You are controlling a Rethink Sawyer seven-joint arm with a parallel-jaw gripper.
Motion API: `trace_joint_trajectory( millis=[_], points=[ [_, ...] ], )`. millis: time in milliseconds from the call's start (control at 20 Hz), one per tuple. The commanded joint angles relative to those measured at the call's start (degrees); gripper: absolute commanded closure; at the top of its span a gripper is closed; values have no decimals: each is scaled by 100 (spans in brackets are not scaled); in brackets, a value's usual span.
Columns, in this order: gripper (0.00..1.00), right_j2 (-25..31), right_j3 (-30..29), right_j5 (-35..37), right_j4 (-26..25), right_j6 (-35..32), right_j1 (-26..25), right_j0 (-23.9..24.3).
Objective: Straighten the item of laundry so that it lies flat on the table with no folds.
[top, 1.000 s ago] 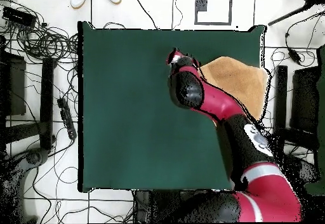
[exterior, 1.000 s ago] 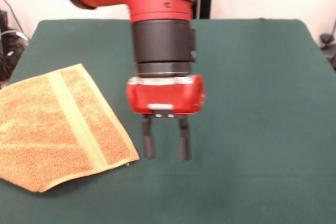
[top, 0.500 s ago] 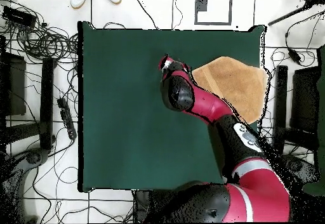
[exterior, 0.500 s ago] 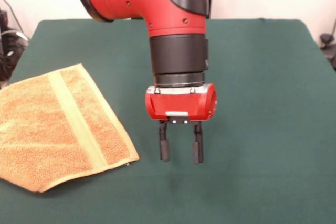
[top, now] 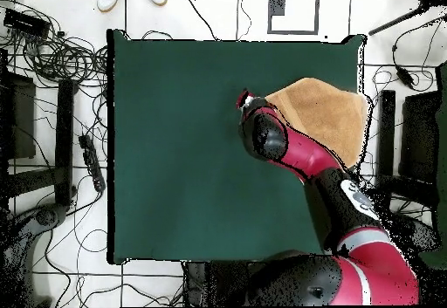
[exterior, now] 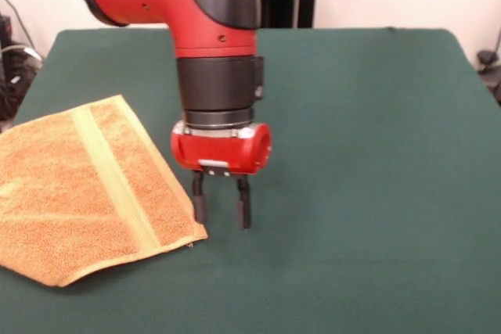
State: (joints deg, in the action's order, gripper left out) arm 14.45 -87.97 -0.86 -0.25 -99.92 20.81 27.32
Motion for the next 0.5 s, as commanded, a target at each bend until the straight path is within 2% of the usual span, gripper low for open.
trace_joint_trajectory(
  millis=[50, 200, 300, 500],
  points=[
    [0, 25, -381, 1189, -472, 46, 277, 117],
    [0, -11, -299, 1250, -680, 67, 165, 92],
    [0, -111, -258, 794, -888, -83, 95, 34],
    [0, -121, -195, 559, -920, -410, -70, 76]
  ],
)
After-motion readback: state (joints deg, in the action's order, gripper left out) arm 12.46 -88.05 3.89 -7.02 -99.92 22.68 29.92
